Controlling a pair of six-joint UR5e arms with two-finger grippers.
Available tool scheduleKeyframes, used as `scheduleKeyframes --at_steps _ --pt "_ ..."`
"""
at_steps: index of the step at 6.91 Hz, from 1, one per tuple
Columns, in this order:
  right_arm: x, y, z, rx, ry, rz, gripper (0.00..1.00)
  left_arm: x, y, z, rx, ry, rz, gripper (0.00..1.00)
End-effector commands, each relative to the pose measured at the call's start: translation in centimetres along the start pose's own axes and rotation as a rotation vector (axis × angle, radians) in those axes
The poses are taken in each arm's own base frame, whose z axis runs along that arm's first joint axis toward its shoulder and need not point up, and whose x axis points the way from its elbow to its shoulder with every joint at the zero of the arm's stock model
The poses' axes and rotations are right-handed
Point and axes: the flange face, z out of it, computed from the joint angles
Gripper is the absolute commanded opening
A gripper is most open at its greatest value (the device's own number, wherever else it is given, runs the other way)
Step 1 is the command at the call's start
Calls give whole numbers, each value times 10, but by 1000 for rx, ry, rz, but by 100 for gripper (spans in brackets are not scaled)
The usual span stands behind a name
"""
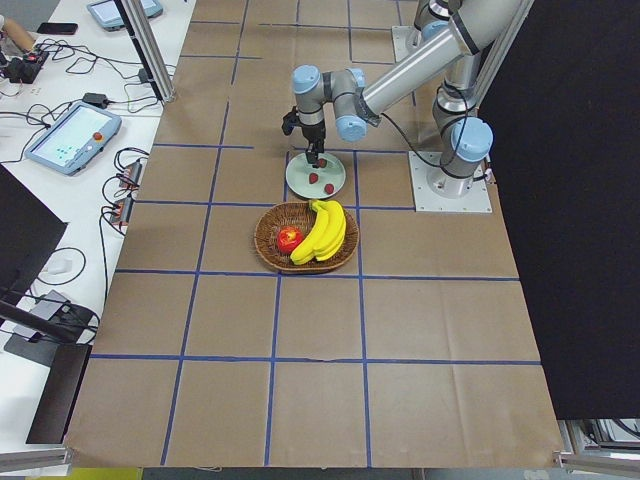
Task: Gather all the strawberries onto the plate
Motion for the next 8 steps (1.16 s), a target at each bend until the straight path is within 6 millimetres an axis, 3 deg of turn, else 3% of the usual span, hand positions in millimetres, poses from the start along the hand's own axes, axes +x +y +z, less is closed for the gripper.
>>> scheduleKeyframes --at_steps 1,4,5,6,8 --pt "0 0 0 0 0 -1 100 6 -9 -49 25 43 -40 99" --pt "0 -1 0 0 0 -2 100 53 0 -203 13 84 -43 99" --pt "0 -1 0 0 0 -1 100 59 -1 -243 -1 87 -70 99" --pt "0 -1 -1 1 0 -1 100 64 2 -269 -7 83 -61 99" --pt "0 -1 -2 3 -2 -2 100 62 11 -289 0 63 -61 99"
